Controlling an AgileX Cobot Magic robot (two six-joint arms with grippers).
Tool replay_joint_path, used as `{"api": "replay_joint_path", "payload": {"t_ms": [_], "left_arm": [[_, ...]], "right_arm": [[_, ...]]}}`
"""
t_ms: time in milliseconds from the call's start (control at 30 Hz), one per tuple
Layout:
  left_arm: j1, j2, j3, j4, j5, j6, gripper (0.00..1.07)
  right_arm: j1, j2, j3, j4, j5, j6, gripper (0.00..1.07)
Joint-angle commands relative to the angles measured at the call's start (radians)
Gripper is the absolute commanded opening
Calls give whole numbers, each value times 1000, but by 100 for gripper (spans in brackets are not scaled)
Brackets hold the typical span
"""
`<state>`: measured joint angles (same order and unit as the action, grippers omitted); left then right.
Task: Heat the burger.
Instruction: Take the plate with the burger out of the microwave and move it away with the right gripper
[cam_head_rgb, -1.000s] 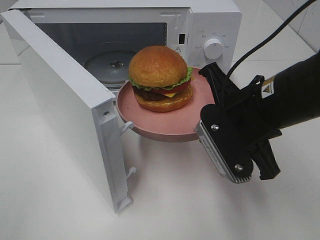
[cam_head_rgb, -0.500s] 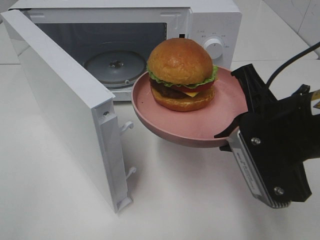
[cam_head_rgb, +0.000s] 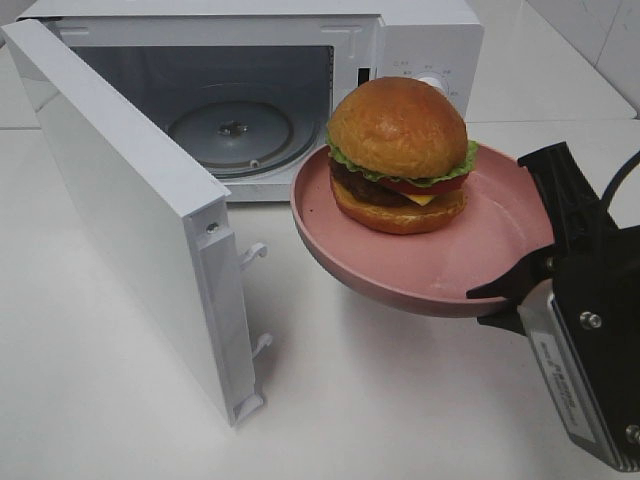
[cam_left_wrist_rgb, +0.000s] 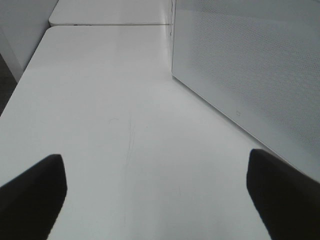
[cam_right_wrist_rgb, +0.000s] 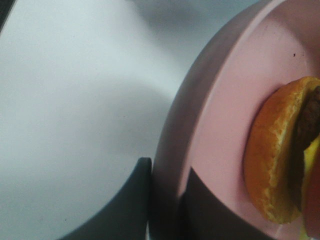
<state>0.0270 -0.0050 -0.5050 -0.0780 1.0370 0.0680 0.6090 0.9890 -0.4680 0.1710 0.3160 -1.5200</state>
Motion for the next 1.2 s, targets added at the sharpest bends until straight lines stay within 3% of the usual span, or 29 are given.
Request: {"api": "replay_joint_path", "payload": {"t_ms": [33,333,400,767,933,1033,1100,1200], "left_arm": [[2,-18,0,-3,-4,3,89],[2,-18,0,-3,-4,3,89],[2,-18,0,-3,-4,3,89],[2,-18,0,-3,-4,3,89],[2,-18,0,-3,-4,3,89],[2,-18,0,-3,-4,3,89],[2,-18,0,-3,-4,3,89],[2,-18,0,-3,-4,3,89]], "right_arm": [[6,-54,5,-101,-27,94,0],[6,-84,8,-315,52,314,0],[6,-84,8,-409,75,430,0],[6,-84,8,-582,143,692,0],[6,-82,8,-688,195,970,0],[6,-79,8,-716,208,1022,0],[6,-79,8,-837,277,1213,0],[6,-79,8,-901,338,1327,0]]}}
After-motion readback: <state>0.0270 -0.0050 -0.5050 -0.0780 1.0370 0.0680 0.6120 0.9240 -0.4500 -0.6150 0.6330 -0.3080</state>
